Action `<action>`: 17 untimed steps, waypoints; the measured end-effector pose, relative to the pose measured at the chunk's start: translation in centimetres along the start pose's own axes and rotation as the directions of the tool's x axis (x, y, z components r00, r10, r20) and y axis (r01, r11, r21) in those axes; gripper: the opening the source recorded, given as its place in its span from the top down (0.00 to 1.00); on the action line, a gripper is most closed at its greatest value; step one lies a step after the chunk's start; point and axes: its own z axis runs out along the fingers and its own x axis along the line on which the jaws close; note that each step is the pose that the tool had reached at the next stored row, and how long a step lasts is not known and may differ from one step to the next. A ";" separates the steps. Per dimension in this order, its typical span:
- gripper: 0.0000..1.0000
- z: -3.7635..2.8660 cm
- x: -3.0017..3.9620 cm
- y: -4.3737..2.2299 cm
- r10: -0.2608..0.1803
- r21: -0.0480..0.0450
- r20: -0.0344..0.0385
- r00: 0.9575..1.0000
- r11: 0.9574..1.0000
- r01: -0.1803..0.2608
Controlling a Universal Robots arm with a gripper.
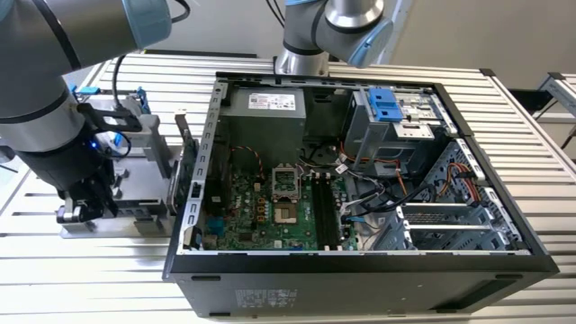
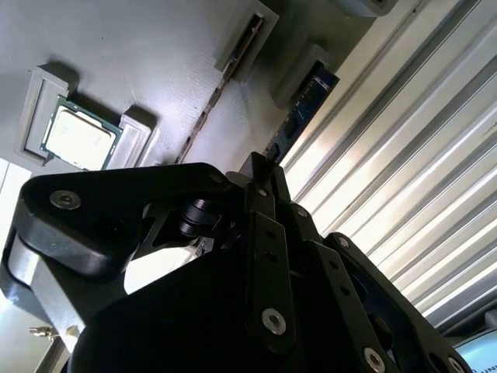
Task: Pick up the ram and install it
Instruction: 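Pick up the ram and move it above insertion slot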
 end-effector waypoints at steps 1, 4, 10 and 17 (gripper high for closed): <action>1.00 -0.06 0.00 0.00 0.003 0.000 0.000 1.000 1.000 -0.003; 1.00 -0.23 0.01 -0.01 0.011 0.000 0.001 1.000 1.000 -0.011; 1.00 -0.46 -0.01 0.00 0.023 0.000 0.002 1.000 1.000 -0.023; 1.00 -0.71 0.00 0.00 0.030 0.000 0.002 1.000 1.000 -0.030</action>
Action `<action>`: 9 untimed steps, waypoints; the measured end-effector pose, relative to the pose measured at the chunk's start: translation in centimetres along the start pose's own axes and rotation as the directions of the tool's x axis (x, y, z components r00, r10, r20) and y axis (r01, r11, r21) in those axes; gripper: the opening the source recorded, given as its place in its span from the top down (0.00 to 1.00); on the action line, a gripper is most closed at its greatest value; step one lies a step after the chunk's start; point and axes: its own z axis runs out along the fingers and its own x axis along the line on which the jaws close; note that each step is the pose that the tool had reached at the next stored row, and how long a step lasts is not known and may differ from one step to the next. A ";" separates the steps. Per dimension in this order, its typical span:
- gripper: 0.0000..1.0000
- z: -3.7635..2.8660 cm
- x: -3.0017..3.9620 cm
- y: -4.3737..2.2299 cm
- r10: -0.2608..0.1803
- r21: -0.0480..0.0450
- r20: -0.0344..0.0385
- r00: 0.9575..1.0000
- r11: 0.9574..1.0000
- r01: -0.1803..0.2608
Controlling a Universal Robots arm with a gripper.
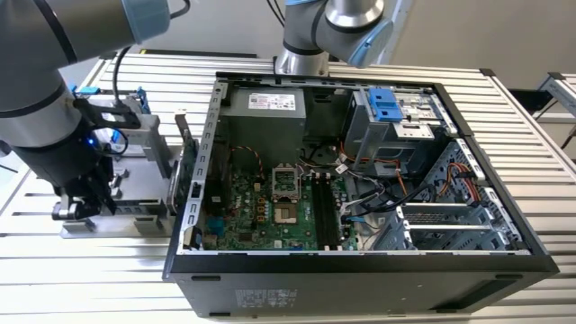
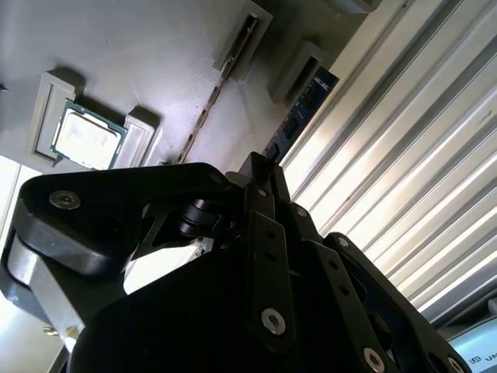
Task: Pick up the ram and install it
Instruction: 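Pick up the ram and move it above insertion slot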
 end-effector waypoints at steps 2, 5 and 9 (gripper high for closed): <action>1.00 -0.12 0.00 0.00 0.002 0.000 0.000 1.000 1.000 -0.002; 1.00 -0.37 0.00 0.00 0.004 0.000 0.000 1.000 1.000 -0.004; 1.00 -0.69 -0.01 0.01 0.004 0.000 0.000 1.000 1.000 -0.004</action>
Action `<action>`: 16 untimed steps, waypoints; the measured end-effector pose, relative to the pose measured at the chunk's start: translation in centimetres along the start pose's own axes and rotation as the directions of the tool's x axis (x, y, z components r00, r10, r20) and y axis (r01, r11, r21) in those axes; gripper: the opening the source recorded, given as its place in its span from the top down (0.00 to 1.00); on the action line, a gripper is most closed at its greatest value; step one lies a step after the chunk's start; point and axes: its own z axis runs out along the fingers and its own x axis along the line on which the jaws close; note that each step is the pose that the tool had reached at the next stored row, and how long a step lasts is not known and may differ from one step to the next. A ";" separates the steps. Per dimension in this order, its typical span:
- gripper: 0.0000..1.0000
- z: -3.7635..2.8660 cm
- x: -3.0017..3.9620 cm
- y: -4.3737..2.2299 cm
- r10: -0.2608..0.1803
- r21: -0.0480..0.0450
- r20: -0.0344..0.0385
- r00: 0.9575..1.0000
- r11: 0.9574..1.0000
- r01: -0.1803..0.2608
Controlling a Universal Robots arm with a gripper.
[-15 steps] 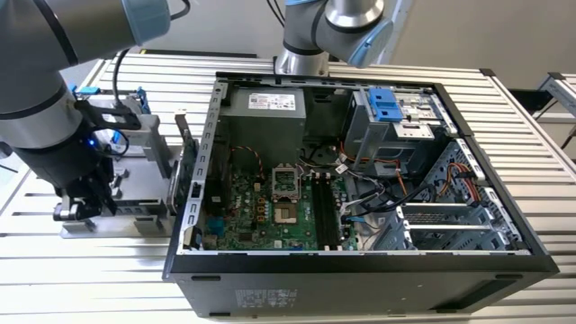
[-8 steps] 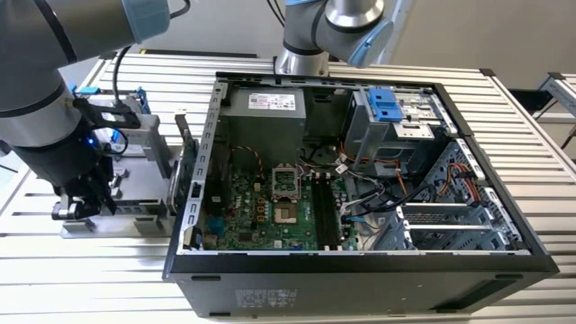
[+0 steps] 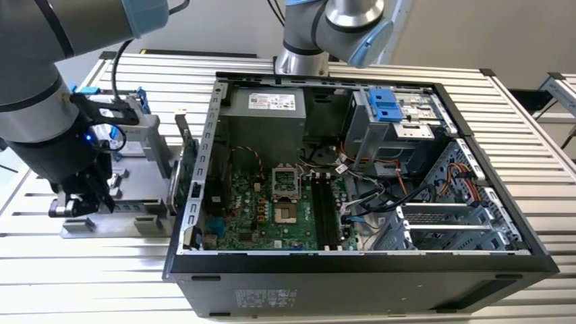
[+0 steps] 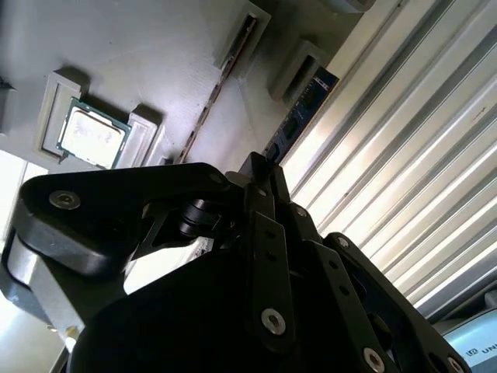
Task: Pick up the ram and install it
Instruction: 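Pick up the ram and move it above insertion slot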
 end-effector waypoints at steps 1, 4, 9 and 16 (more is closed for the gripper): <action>1.00 -0.09 0.00 0.00 0.000 0.000 0.000 1.000 1.000 0.000; 1.00 -0.36 0.00 0.00 0.000 0.000 0.000 1.000 1.000 0.000; 1.00 -0.82 -0.01 0.00 0.000 0.000 0.000 1.000 1.000 0.000; 1.00 -1.50 -0.01 0.01 0.000 0.000 0.000 1.000 1.000 0.000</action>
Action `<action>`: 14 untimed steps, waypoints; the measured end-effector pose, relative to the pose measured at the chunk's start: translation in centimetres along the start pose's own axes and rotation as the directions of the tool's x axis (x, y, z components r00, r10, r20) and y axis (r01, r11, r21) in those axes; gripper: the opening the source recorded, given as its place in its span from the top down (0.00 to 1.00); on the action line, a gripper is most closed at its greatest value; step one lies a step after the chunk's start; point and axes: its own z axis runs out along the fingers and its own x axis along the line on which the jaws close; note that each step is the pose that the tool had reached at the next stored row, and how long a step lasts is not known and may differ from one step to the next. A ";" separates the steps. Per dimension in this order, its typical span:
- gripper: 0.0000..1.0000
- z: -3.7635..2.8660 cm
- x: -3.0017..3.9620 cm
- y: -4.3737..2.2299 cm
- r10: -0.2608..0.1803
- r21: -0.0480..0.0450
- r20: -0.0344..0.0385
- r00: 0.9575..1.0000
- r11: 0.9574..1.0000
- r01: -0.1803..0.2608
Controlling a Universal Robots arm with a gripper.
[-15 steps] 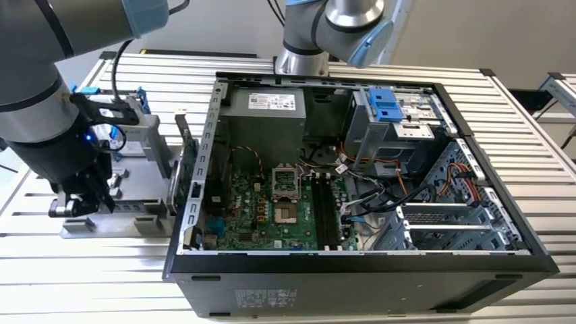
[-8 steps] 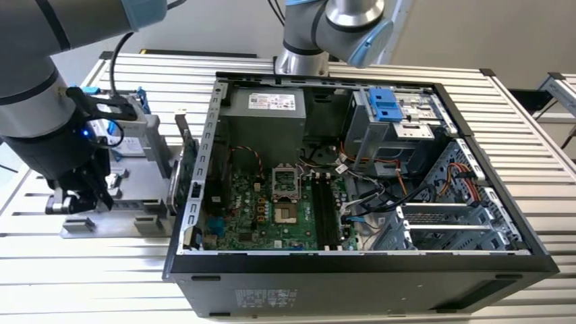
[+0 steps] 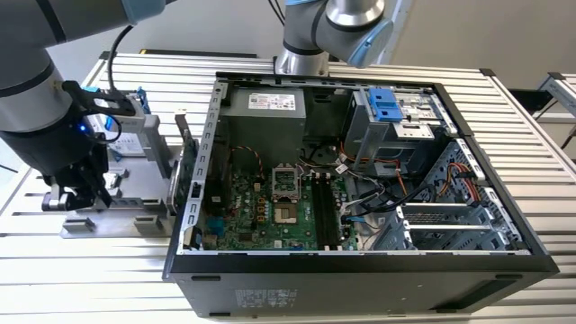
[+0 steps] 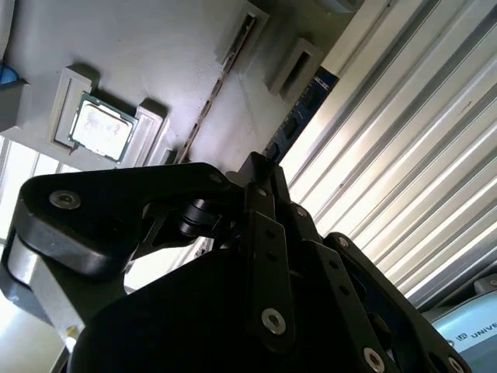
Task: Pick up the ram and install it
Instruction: 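Pick up the ram and move it above insertion slot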
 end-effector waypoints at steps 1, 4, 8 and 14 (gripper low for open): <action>1.00 -0.09 0.00 0.00 0.000 0.000 0.000 1.000 1.000 0.000; 1.00 -0.36 0.00 0.00 0.000 0.000 0.000 1.000 1.000 0.000; 1.00 -0.79 -0.01 0.00 0.000 0.000 0.000 1.000 1.000 0.000; 1.00 -1.45 -0.01 0.00 0.000 0.000 0.000 1.000 1.000 0.000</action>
